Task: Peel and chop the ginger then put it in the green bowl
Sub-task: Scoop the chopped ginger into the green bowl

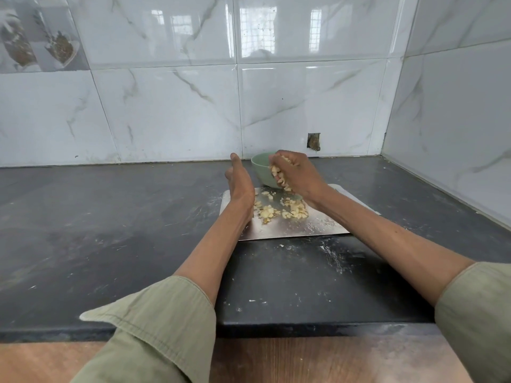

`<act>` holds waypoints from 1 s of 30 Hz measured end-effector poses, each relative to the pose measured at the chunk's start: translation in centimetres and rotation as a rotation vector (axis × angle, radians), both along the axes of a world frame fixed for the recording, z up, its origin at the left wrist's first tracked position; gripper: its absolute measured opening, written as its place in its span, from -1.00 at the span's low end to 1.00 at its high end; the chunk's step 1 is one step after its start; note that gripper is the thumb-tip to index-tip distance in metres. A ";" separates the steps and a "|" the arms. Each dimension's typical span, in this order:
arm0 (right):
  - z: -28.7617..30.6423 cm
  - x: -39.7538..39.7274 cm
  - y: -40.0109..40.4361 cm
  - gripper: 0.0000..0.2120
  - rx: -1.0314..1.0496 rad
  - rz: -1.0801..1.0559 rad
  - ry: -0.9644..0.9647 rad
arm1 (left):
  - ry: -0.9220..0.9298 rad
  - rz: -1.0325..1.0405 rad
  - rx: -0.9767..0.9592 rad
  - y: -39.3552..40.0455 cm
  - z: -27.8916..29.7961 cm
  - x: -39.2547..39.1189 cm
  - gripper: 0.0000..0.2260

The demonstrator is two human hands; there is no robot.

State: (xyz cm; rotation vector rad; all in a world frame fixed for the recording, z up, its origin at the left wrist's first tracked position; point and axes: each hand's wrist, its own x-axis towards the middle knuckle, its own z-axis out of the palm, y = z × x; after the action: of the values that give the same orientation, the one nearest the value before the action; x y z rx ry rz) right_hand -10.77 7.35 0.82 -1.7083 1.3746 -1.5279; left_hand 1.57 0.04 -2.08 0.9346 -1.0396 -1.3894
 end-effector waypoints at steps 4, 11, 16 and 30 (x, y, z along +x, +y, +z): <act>1.0 -0.4 -0.3 -0.72 0.078 0.052 -0.317 | -0.007 -0.009 0.015 0.2 0.1 -0.2 -0.27; 2.0 -0.8 -0.9 -0.88 0.169 0.096 -0.644 | -0.009 -0.043 0.013 -0.1 -0.1 -0.4 -0.31; 4.7 -1.4 -3.8 -0.84 0.204 0.038 -0.788 | -0.022 -0.054 -0.012 0.2 0.0 -0.4 -0.36; 2.8 -1.9 -11.2 -0.67 0.184 -0.327 0.528 | -0.167 -0.036 -0.091 0.4 -0.5 -0.9 -0.46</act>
State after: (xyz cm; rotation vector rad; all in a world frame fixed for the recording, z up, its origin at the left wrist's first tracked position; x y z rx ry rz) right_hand -12.68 -3.86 3.66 -1.9168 2.0759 -1.0853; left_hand 0.69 0.47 -2.56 0.9808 -1.2407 -1.2990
